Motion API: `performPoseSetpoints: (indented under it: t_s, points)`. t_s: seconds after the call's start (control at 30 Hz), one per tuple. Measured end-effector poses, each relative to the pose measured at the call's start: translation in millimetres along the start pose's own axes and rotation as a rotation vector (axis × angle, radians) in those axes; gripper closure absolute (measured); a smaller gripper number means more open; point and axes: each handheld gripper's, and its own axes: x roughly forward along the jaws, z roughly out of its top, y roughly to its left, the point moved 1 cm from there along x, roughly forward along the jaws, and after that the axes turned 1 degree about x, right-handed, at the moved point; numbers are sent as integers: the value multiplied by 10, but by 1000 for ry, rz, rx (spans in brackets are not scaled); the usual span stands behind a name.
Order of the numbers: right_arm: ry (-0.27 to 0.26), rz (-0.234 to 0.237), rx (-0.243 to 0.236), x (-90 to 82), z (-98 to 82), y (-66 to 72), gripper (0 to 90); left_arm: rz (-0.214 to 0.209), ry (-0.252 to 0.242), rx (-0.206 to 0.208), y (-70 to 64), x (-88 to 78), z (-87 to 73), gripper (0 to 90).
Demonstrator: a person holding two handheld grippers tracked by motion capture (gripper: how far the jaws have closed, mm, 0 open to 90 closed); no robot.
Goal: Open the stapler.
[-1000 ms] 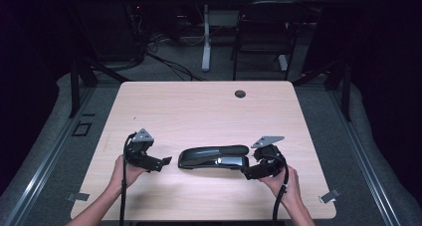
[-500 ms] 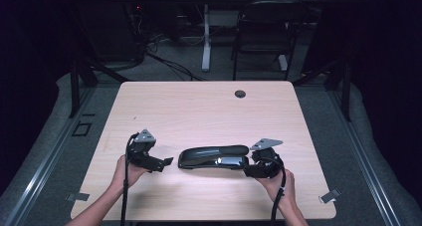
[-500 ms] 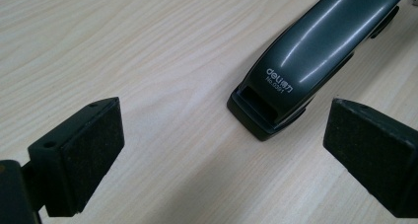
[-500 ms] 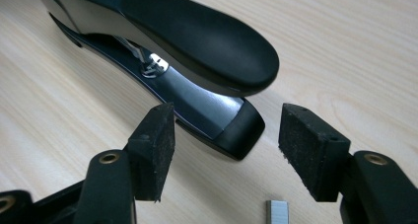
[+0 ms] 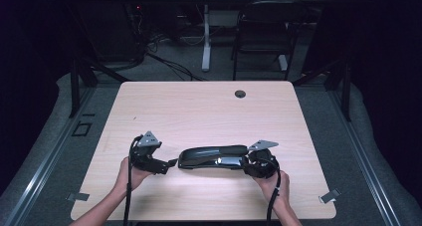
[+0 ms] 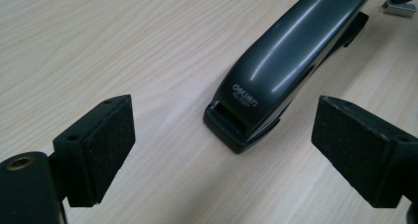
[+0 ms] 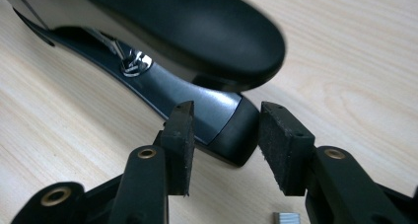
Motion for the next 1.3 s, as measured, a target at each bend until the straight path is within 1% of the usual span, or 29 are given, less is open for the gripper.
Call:
performPoseSetpoints:
  t_s: [0.03, 0.07, 0.1, 0.13, 0.17, 0.2, 0.23, 0.27, 0.3, 0.37, 0.4, 0.47, 0.5, 0.53, 0.57, 0.6, 0.63, 0.67, 0.7, 0.73, 0.77, 0.8, 0.83, 0.93, 0.97, 1.07, 1.13, 1.17, 1.3]
  points:
    - [7, -1, -1, 11, -9, 5, 592, 0, 0, 0, 0, 0, 0, 136]
    - [5, 1, 4, 33, -23, 20, 610, -1, -15, 30, -100, -15, 32, 153]
    - [5, -4, 0, 43, -34, 27, 629, -1, -28, 39, -136, -20, 44, 158]
    - [5, -4, 0, 43, -34, 27, 629, -1, -28, 39, -136, -20, 44, 181]
    - [4, -10, -4, 53, -40, 36, 656, -7, -43, 55, -194, -24, 65, 181]
    - [-1, -15, -15, 75, -45, 43, 693, -16, -44, 63, -227, -27, 79, 225]
    - [-10, -21, -14, 86, -46, 46, 718, -31, -52, 78, -315, -4, 109, 239]
    - [-9, -18, -17, 100, -46, 50, 735, -41, -58, 79, -351, 10, 116, 260]
    - [-9, -15, -17, 114, -50, 50, 752, -41, -58, 79, -351, 10, 116, 288]
    - [-12, -21, -22, 131, -57, 56, 769, -50, -58, 94, -407, 40, 136, 304]
    - [-8, -24, -25, 153, -71, 61, 802, -61, -57, 101, -441, 67, 148, 348]
    - [-2, -28, -27, 154, -74, 59, 820, -61, -61, 104, -459, 85, 153, 366]
    - [-10, -32, -27, 178, -88, 58, 854, -71, -62, 104, -483, 114, 158, 418]
    - [-14, -31, -31, 191, -96, 56, 869, -69, -63, 106, -497, 132, 160, 443]
    - [-4, -34, -36, 202, -104, 59, 880, -78, -64, 103, -509, 147, 161, 471]
    - [-4, -34, -36, 202, -104, 59, 880, -78, -64, 103, -509, 147, 161, 492]
    - [-8, -33, -36, 219, -115, 65, 893, -77, -59, 109, -533, 166, 165, 492]
    - [-7, -38, -51, 215, -122, 66, 899, -78, -58, 118, -555, 185, 169, 521]
    - [-6, -40, -53, 215, -123, 73, 900, -81, -60, 124, -579, 206, 175, 542]
    - [-9, -40, -53, 216, -126, 74, 900, -78, -59, 127, -632, 248, 191, 590]
    - [-33, -33, -38, 227, -141, 72, 900, -78, -59, 127, -632, 248, 191, 616]
    - [-33, -34, -42, 225, -144, 65, 900, -85, -57, 137, -691, 297, 212, 638]
    - [-33, -36, -41, 221, -150, 67, 900, -79, -60, 143, -719, 322, 223, 659]
    - [-39, -40, -49, 220, -158, 75, 900, -86, -61, 145, -762, 374, 245, 694]
    - [-47, -40, -44, 220, -168, 69, 900, -82, -62, 144, -817, 441, 264, 735]
    - [-50, -34, -37, 217, -175, 63, 900, -83, -54, 142, -905, 571, 291, 784]
    - [-48, -32, -38, 217, -174, 63, 900, -88, -54, 139, -923, 599, 294, 813]
    - [-49, -37, -34, 217, -175, 61, 900, -82, -62, 138, -972, 657, 305, 827]
    - [-52, -32, -33, 219, -176, 60, 900, -73, -68, 126, -1022, 733, 320, 874]
